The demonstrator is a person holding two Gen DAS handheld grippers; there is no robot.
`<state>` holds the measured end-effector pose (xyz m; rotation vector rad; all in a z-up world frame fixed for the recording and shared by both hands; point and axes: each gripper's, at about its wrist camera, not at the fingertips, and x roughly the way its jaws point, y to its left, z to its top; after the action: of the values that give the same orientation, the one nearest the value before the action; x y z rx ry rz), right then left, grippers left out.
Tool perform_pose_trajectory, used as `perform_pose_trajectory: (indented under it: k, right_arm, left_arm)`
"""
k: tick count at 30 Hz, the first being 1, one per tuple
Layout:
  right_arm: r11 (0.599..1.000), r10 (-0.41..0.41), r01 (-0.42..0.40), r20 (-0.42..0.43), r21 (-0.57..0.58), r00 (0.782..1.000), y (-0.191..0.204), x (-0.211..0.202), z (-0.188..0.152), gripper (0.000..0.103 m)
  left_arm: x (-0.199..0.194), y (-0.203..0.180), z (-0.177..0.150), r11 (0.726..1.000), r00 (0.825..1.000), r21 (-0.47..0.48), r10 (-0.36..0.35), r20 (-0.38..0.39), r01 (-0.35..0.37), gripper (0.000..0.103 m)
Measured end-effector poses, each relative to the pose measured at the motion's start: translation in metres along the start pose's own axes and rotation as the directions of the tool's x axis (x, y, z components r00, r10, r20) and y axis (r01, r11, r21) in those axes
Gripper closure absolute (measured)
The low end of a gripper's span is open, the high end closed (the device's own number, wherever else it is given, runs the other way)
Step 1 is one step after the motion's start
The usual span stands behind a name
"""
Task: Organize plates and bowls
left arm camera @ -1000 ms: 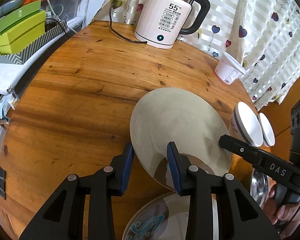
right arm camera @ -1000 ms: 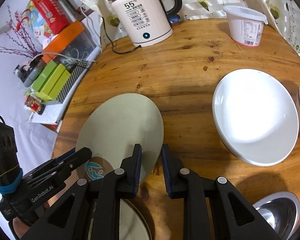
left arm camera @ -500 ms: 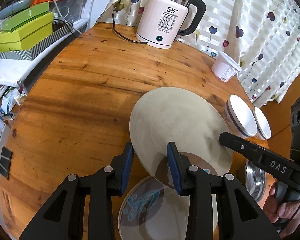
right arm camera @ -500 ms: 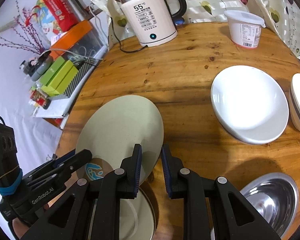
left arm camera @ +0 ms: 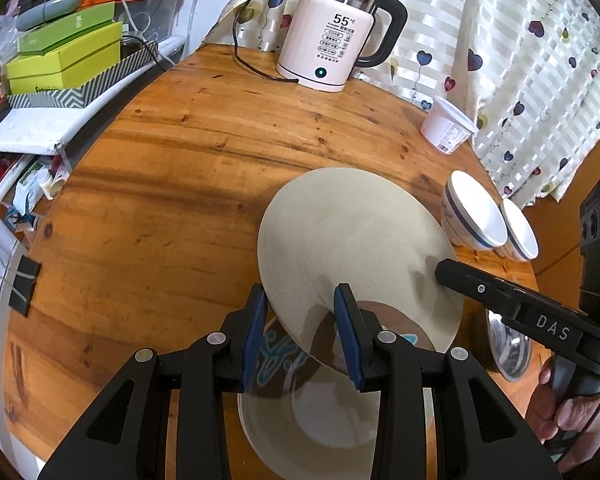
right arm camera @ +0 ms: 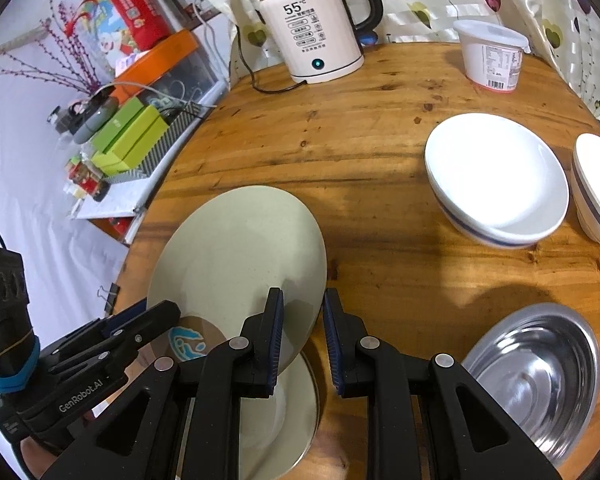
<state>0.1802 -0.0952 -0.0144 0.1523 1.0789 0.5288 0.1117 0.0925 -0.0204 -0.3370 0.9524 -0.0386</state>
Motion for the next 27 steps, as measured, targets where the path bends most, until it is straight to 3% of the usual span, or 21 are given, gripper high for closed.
perform_pose_trajectory:
  k: [27]
  right_arm:
    - [0.999, -0.001, -0.001, -0.044, -0.041, 0.999, 0.010, -0.007, -0.052, 0.083]
  left_arm:
    - [-0.023, 0.000, -0.061, 0.999, 0.999, -0.028, 0.031, -0.019, -0.031, 0.067]
